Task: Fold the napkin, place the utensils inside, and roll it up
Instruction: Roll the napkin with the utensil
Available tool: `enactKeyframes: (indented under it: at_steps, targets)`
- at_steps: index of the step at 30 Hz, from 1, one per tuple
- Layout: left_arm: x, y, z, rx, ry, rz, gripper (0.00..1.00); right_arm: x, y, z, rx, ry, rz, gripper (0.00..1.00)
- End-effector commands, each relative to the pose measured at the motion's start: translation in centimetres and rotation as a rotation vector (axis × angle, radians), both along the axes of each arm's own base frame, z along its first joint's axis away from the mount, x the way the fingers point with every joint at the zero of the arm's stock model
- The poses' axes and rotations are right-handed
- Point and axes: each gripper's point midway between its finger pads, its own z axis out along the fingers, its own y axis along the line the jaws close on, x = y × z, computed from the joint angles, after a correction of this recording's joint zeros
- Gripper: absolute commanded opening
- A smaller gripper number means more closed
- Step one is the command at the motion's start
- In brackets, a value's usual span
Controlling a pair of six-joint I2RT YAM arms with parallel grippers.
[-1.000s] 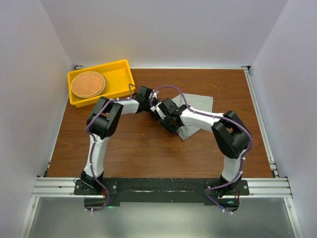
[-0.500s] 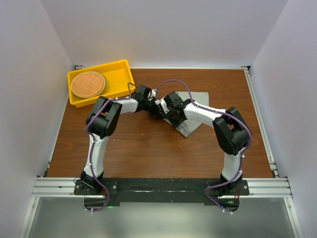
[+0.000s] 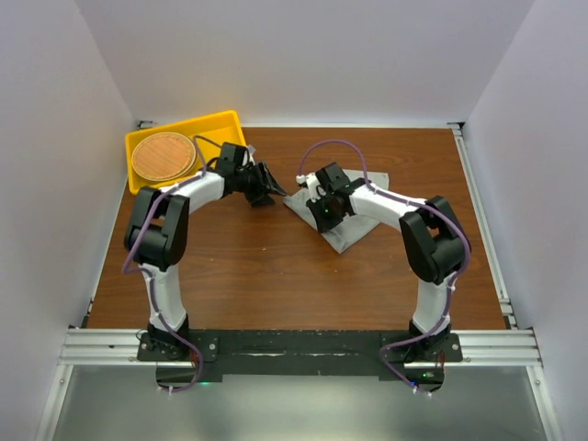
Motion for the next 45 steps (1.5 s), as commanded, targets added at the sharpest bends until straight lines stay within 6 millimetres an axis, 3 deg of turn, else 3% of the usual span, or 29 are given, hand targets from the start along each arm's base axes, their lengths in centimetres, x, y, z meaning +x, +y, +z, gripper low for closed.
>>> enactKeyframes:
  at_steps: [1,5,6,11,19,22,23,29,31,35,40,42,44,45]
  targets:
    - [-1.7,2.3,2.2,0.073,-0.034,0.093,0.57,-4.2,-1.0,-5.3,0.008,0.245,-0.041,0.0]
    - [-3.9,0.7,0.5,-0.011,0.072,0.105,0.6,-4.3,-0.5,-4.6,0.128,0.31,-0.051,0.0]
    - [-4.1,-0.5,0.7,-0.048,0.063,0.081,0.61,-4.3,-0.5,-4.7,0.142,0.324,-0.056,0.0]
    - [-4.8,-2.8,-0.7,-0.072,0.113,0.083,0.62,-4.0,-0.7,-4.5,0.17,0.333,-0.063,0.0]
    - [-2.6,-3.8,0.3,-0.057,0.007,0.031,0.43,-5.7,-1.6,-5.3,0.162,0.396,-0.153,0.0]
    - [-2.3,-4.7,0.1,-0.094,0.009,-0.008,0.28,-6.2,-2.1,-5.9,0.135,0.409,-0.154,0.0]
    - [-1.2,-5.3,1.0,-0.127,-0.054,-0.019,0.23,-6.2,-2.3,-6.0,0.128,0.411,-0.157,0.0]
    - [0.3,-6.7,-0.8,-0.173,-0.073,-0.069,0.1,-5.4,-2.8,-5.4,0.097,0.366,-0.164,0.0]
    - [0.5,-6.8,-2.2,-0.165,-0.06,-0.072,0.08,-4.9,-2.9,-4.9,0.085,0.342,-0.159,0.0]
    - [-0.8,-5.9,-6.1,-0.088,0.035,-0.064,0.01,-3.7,-2.7,-2.7,0.087,0.272,-0.148,0.01]
    - [-2.2,-4.5,-8.4,-0.011,0.102,-0.037,0.0,-1.9,-0.5,4.5,0.013,0.01,-0.027,0.23]
    - [-3.0,-4.1,-9.0,0.012,0.134,-0.032,0.0,-1.4,0.2,7.6,0.009,-0.097,-0.01,0.39]
    - [-3.3,-3.9,-9.1,0.017,0.142,-0.026,0.0,-1.5,0.8,9.1,0.017,-0.13,-0.012,0.45]
    - [-3.4,-3.8,-9.2,0.018,0.143,-0.027,0.0,-1.4,0.9,10.3,0.029,-0.131,-0.032,0.52]
